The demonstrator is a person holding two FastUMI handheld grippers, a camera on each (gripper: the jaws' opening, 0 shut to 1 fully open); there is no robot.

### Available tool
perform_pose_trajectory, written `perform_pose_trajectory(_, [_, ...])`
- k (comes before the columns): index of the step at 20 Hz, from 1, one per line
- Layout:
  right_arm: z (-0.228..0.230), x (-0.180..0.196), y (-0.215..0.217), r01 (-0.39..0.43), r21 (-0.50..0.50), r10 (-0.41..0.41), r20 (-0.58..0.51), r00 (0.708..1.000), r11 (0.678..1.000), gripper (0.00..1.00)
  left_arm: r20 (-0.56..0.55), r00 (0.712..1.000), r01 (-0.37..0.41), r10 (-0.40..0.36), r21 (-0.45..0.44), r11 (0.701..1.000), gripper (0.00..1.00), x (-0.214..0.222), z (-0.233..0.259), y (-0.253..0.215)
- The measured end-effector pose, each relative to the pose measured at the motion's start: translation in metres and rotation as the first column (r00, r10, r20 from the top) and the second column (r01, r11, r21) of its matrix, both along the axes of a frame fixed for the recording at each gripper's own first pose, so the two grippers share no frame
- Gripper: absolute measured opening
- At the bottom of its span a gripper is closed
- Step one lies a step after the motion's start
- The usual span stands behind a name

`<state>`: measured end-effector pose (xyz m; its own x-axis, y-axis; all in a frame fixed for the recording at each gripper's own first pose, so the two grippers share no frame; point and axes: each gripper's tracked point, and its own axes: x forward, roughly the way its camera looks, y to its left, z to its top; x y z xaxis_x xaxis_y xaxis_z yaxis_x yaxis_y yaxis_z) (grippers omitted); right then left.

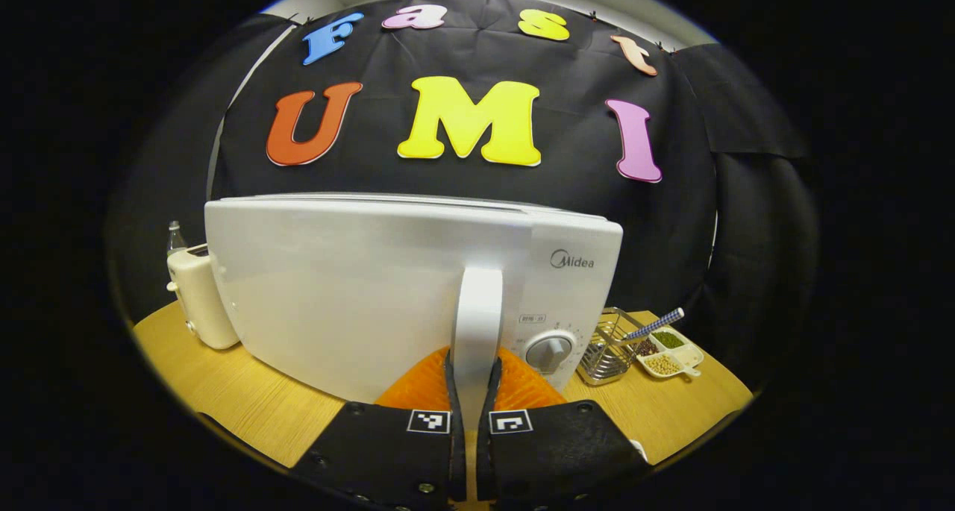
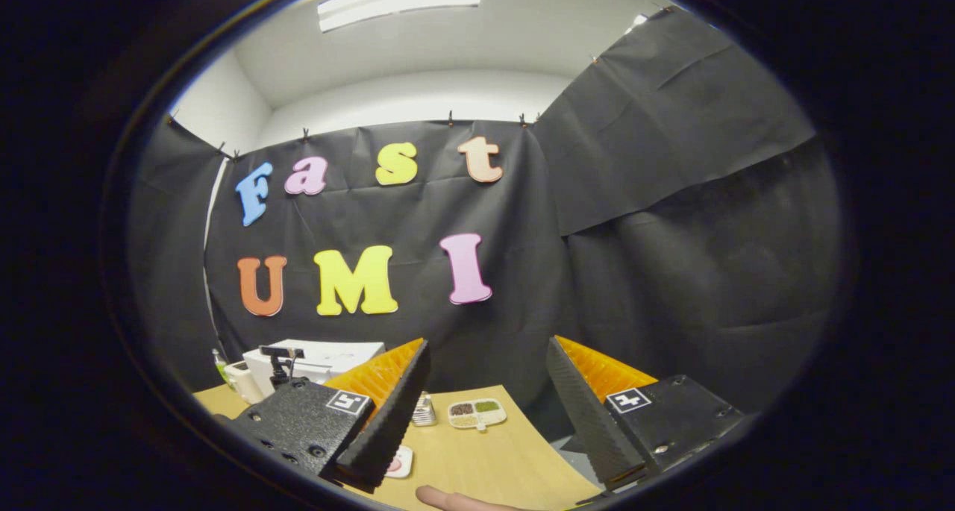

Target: Open the microwave oven with the left hand, put the food in, and close the microwave oven.

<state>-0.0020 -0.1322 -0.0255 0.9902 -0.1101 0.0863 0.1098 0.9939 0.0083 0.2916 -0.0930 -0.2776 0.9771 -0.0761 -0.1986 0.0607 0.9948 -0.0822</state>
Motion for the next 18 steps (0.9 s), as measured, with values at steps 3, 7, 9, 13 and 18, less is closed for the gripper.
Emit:
perform_pose_trajectory(3, [-0.003, 0.000, 0.006, -0.005, 0.008, 0.005, -0.011, 1.000, 1.000, 1.00, 0.012, 0.999, 0.039, -0.038, -0.028, 0.999, 0.05, -0.028, 0.001, 0.008])
perform_pose_trajectory(7, [-0.010, -0.005, 0.027, -0.026, 0.002, 0.026, -0.034, 0.999, 1.000, 1.00, 0.011, 0.996, 0.087, -0.087, -0.014, 0.996, 0.05, -0.061, 0.000, 0.023])
perform_pose_trajectory(9, [-0.014, -0.009, 0.039, -0.042, -0.009, 0.041, -0.039, 0.998, 0.999, 1.00, 0.017, 0.995, 0.100, -0.100, -0.006, 0.995, 0.05, -0.078, 0.000, 0.032])
perform_pose_trajectory(13, [-0.022, -0.016, 0.062, -0.065, -0.037, 0.063, -0.060, 0.996, 0.997, 1.00, 0.032, 0.992, 0.118, -0.118, 0.004, 0.993, 0.05, -0.111, 0.000, 0.057])
perform_pose_trajectory(18, [-0.027, -0.025, 0.092, -0.100, -0.059, 0.096, -0.073, 0.993, 0.993, 1.00, 0.056, 0.991, 0.120, -0.120, 0.003, 0.993, 0.11, -0.146, 0.000, 0.092])
